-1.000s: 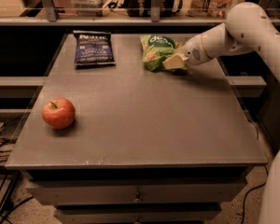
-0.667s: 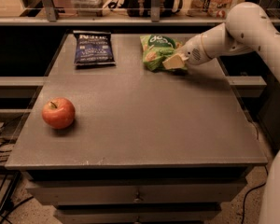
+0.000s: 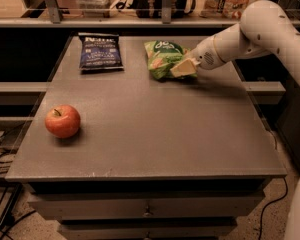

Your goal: Move green rice chip bag near apple

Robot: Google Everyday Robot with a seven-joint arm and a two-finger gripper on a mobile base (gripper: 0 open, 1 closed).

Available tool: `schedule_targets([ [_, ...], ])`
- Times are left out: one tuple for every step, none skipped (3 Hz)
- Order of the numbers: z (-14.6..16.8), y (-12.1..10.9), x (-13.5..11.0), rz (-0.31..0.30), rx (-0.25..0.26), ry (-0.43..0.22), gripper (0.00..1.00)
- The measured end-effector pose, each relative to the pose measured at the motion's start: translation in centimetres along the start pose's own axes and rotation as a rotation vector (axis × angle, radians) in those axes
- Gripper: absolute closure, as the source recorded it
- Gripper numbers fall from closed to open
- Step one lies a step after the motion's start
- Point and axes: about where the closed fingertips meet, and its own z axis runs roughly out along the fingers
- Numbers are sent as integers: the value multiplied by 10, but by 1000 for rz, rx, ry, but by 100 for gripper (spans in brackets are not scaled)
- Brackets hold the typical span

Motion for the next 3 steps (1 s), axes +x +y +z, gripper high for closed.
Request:
schedule_targets([
  [-4, 12, -10, -37, 1, -8, 12],
  [-5, 24, -17, -81, -7, -11, 14],
  [6, 32, -10, -95, -29, 13, 38],
])
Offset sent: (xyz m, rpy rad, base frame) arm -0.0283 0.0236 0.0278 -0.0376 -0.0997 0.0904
